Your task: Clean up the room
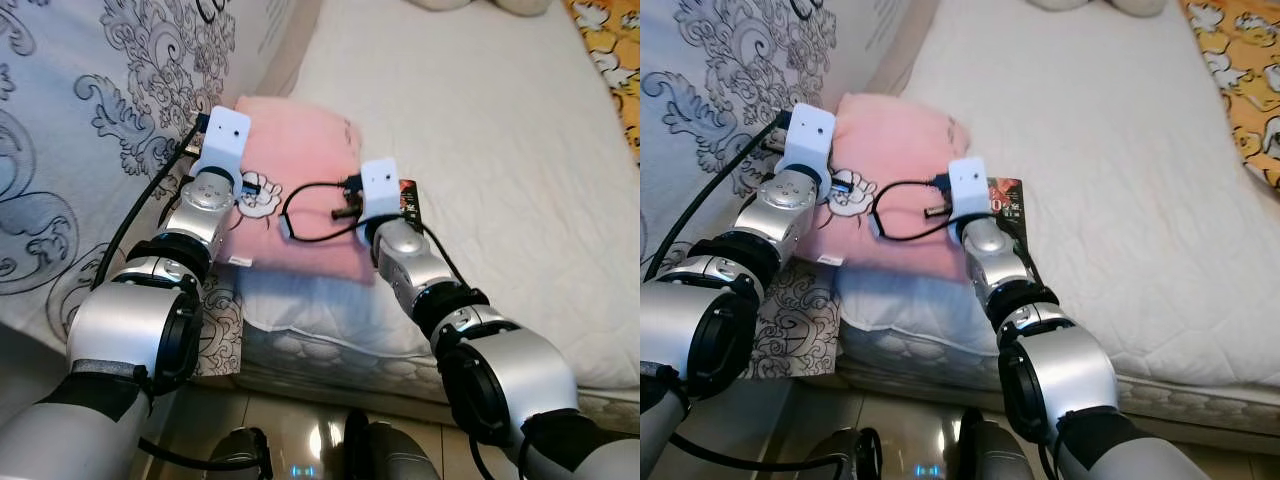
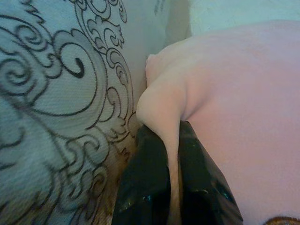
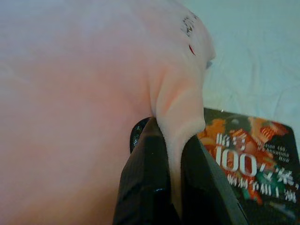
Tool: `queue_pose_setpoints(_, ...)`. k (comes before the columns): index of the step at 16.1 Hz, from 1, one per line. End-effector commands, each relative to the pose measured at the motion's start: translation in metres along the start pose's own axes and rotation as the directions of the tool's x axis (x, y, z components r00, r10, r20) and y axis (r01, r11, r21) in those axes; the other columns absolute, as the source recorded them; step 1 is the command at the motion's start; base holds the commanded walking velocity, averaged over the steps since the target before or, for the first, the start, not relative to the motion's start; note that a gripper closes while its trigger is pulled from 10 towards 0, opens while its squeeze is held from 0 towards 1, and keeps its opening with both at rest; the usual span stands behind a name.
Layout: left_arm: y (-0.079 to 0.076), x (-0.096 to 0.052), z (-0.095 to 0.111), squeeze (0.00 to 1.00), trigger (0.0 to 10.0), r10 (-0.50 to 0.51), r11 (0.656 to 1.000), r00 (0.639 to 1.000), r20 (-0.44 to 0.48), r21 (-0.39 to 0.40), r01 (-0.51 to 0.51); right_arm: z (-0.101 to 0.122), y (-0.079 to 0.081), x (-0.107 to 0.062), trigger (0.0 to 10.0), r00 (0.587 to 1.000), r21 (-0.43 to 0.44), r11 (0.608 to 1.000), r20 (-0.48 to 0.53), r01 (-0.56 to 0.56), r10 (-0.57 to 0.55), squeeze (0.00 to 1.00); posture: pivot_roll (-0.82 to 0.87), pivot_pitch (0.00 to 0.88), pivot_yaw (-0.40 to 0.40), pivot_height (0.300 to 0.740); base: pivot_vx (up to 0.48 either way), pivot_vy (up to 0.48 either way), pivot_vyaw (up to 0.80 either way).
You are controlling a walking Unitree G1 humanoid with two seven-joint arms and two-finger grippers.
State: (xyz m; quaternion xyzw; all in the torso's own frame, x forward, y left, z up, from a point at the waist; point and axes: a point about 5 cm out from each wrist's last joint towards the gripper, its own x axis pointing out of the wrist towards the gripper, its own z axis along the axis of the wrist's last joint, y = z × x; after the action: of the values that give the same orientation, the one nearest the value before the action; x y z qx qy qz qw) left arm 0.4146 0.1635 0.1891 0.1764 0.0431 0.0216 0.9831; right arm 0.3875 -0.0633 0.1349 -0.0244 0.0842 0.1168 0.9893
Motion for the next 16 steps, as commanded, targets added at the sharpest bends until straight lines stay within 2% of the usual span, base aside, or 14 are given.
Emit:
queue_pose_setpoints(1, 0.015, 0.003, 0.020, 0.00, 10.0, 0.063, 0.998, 0.996, 0.065, -0.028, -0.061, -0.001, -0.019, -0.001, 10.0, 0.996, -0.013, 0.996, -0.003, 0.089, -0.089, 0.00, -0.15, 0.269, -0.022, 0.740, 0.000, 0.000, 0.00)
queue_pose_setpoints(4, 0.013, 0.002, 0.011, 0.00, 10.0, 0.064, 0.996, 0.997, 0.037, -0.061, -0.062, -0.003, -0.022, -0.001, 10.0, 0.993, -0.010, 0.993, -0.018, 0.119, -0.119, 0.00, -0.15, 0.281, -0.027, 0.740, 0.000, 0.000, 0.00)
queue_pose_setpoints(5, 0.011, 0.000, 0.001, 0.00, 10.0, 0.067, 0.988, 0.998, -0.002, -0.141, -0.067, -0.006, -0.023, -0.002, 10.0, 0.991, -0.015, 0.991, -0.029, 0.131, -0.131, 0.00, -0.15, 0.289, -0.032, 0.740, 0.000, 0.000, 0.00)
queue_pose_setpoints(7, -0.001, -0.003, -0.011, 0.00, 10.0, 0.029, 0.993, 0.999, -0.026, -0.109, -0.031, -0.012, -0.025, -0.004, 10.0, 0.985, -0.048, 0.985, -0.052, 0.164, -0.166, 0.00, -0.16, 0.298, -0.033, 0.740, 0.000, 0.000, 0.00)
queue_pose_setpoints(10, -0.006, -0.003, -0.014, 0.00, 10.0, 0.011, 0.986, 0.999, -0.042, -0.164, -0.018, -0.014, -0.023, -0.004, 10.0, 0.982, -0.107, 0.979, -0.058, 0.175, -0.182, 0.00, -0.16, 0.300, -0.036, 0.740, 0.000, 0.000, 0.00)
queue_pose_setpoints(11, -0.006, -0.003, -0.011, 0.00, 10.0, 0.012, 0.989, 0.999, -0.032, -0.149, -0.016, -0.015, -0.023, -0.004, 10.0, 0.981, -0.101, 0.979, -0.062, 0.177, -0.184, 0.52, -0.16, 0.300, -0.036, 0.740, 0.000, 0.000, 0.00)
queue_pose_setpoints(12, -0.002, -0.001, -0.001, 0.80, 10.0, 0.005, 0.996, 1.000, 0.010, -0.091, -0.004, -0.017, -0.019, -0.004, 10.0, 0.982, -0.062, 0.984, -0.075, 0.167, -0.172, 1.00, -0.17, 0.292, -0.047, 0.740, 0.000, 0.000, 0.00)
queue_pose_setpoints(13, 0.002, 0.001, 0.009, 1.00, 10.0, 0.005, 0.999, 0.999, 0.046, -0.037, -0.004, -0.017, -0.013, -0.004, 10.0, 0.985, -0.035, 0.988, -0.081, 0.150, -0.152, 1.00, -0.16, 0.291, -0.049, 0.740, 0.000, 0.000, 0.00)
queue_pose_setpoints(14, 0.008, 0.003, 0.018, 1.00, 10.0, 0.017, 1.000, 0.997, 0.076, -0.005, -0.017, -0.018, -0.008, -0.004, 10.0, 0.987, -0.017, 0.990, -0.086, 0.136, -0.137, 1.00, -0.16, 0.288, -0.048, 0.740, 0.000, 0.000, 0.00)
queue_pose_setpoints(16, 0.021, 0.004, 0.031, 1.00, 10.0, 0.050, 0.999, 0.993, 0.105, -0.024, -0.048, -0.024, 0.001, -0.005, 10.0, 0.987, 0.026, 0.992, -0.110, 0.122, -0.119, 1.00, -0.15, 0.284, -0.049, 0.740, 0.000, 0.000, 0.00)
